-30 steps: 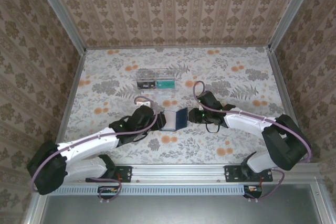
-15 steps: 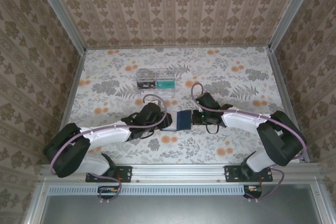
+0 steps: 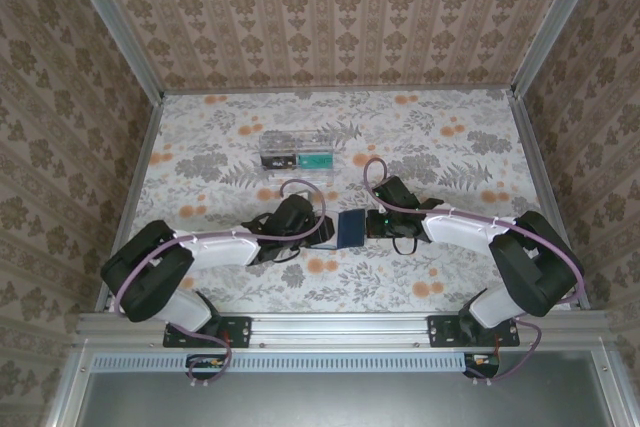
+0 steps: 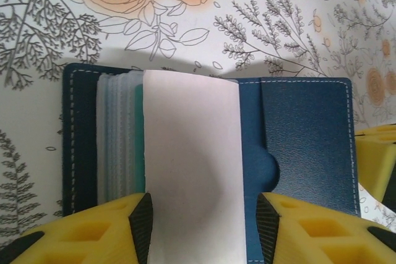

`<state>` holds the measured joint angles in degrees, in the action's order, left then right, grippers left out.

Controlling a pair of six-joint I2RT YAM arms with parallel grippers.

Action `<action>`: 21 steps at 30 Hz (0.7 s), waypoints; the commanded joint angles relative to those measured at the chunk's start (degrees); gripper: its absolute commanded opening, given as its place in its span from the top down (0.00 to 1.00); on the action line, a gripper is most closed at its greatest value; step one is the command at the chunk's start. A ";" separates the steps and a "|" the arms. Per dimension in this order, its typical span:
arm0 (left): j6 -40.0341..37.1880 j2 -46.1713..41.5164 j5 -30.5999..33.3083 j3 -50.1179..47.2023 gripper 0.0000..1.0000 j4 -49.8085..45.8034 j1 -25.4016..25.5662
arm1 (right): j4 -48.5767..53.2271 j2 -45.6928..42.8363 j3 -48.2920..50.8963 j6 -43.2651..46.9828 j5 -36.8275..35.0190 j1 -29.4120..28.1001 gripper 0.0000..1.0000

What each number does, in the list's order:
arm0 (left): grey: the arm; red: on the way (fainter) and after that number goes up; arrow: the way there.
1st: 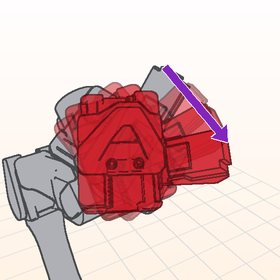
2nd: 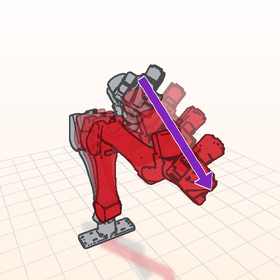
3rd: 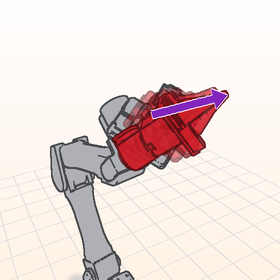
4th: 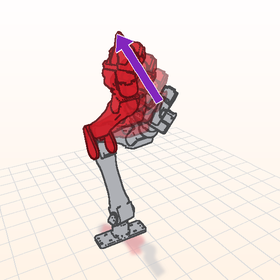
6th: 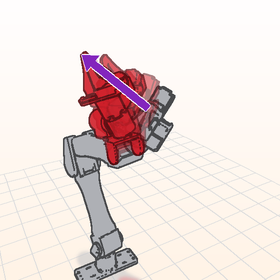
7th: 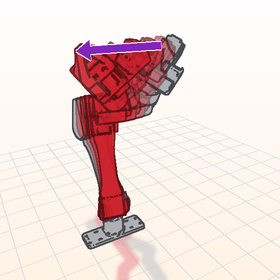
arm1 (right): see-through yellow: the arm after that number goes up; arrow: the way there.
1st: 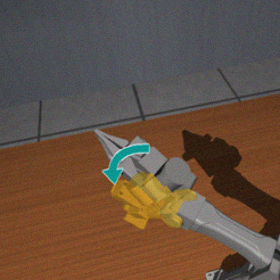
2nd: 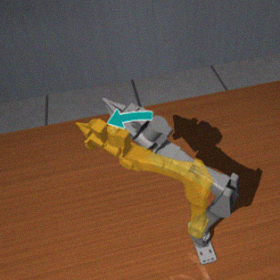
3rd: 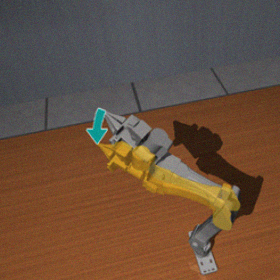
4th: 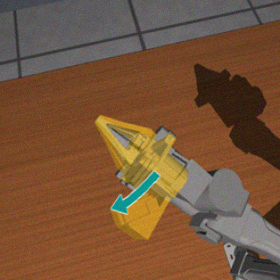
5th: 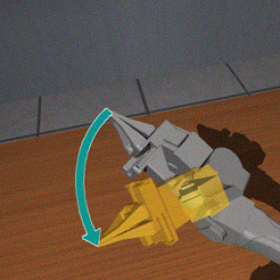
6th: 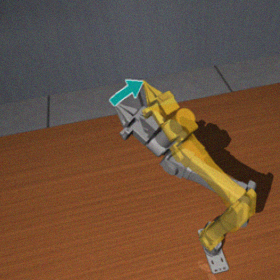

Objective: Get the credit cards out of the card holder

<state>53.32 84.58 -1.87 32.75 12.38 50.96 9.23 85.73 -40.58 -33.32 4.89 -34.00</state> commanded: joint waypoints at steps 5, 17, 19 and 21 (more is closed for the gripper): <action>0.86 2.56 -5.74 1.25 0.48 8.26 0.30 | -0.73 1.02 -1.16 0.36 0.74 -0.24 0.96; -0.65 5.97 -9.40 6.00 0.48 14.66 4.46 | -0.97 -1.56 0.12 0.02 -0.28 0.53 0.82; -0.93 6.96 -9.86 6.92 0.48 14.78 5.04 | -0.89 -2.65 0.57 -0.27 -0.90 0.88 0.76; -0.91 8.16 -10.23 7.77 0.48 14.82 5.44 | -0.91 -3.90 1.10 -0.47 -1.05 1.29 0.75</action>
<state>53.74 90.80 -10.44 38.87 25.67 55.77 8.95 84.47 -40.38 -33.32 4.84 -33.39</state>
